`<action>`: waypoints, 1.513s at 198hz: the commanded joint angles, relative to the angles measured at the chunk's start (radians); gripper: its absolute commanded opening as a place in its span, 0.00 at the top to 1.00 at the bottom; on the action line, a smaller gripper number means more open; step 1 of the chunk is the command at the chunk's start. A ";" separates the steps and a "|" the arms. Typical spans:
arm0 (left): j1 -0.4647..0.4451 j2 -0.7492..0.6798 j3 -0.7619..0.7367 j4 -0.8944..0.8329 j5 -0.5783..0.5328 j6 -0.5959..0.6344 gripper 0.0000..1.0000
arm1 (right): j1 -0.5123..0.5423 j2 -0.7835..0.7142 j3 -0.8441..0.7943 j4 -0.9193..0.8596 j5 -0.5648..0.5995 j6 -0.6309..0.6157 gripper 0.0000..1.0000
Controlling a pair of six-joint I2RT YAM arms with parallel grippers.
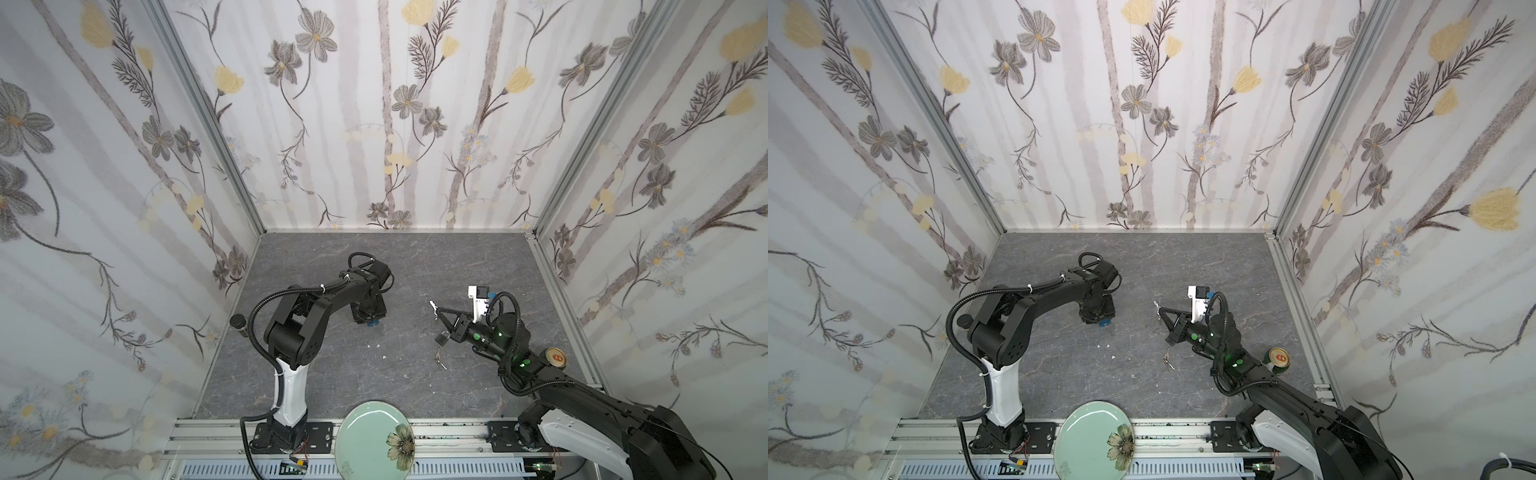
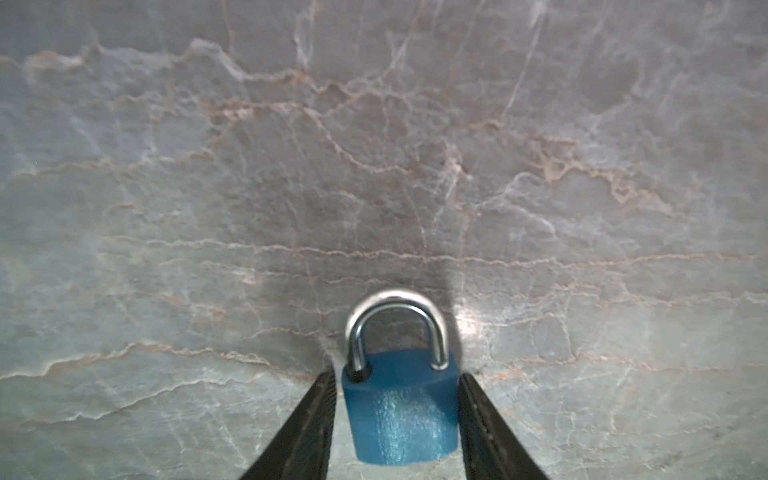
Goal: Unlock with the key
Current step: 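Lower the open left gripper onto the blue padlock and close on it, then lift the blue padlock with the left gripper while the right gripper approaches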
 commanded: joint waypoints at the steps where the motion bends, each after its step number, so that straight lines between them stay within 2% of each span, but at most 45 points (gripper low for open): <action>1: -0.003 0.014 0.014 -0.028 -0.031 0.016 0.50 | 0.000 -0.005 -0.001 0.043 0.005 -0.004 1.00; 12: -0.004 0.016 0.014 -0.027 -0.023 0.018 0.56 | 0.000 -0.003 0.000 0.043 0.005 -0.004 1.00; 45: -0.011 0.004 0.003 -0.022 -0.004 0.024 0.64 | 0.000 0.003 0.008 0.044 0.002 -0.004 1.00; 72: -0.015 -0.019 -0.019 -0.015 0.012 0.033 0.64 | 0.000 0.010 0.010 0.046 -0.001 -0.004 1.00; 121: -0.015 -0.012 -0.022 -0.022 0.009 0.042 0.52 | 0.000 0.030 0.021 0.057 -0.010 -0.002 1.00; 138: -0.016 -0.007 -0.021 -0.021 0.010 0.042 0.52 | 0.001 0.033 0.023 0.058 -0.011 -0.002 1.00; 172: -0.016 -0.005 -0.029 -0.010 0.013 0.041 0.62 | 0.001 0.033 0.022 0.057 -0.011 -0.003 1.00; 209: -0.016 -0.040 -0.053 0.009 0.018 0.032 0.66 | 0.003 0.035 0.018 0.045 -0.004 -0.010 1.00; 257: -0.012 -0.150 -0.063 0.024 0.033 -0.014 0.67 | 0.053 0.054 0.029 0.007 0.049 -0.050 1.00; 300: -0.012 -0.257 -0.052 0.041 0.062 -0.074 0.68 | 0.116 0.108 0.030 0.071 0.101 -0.055 1.00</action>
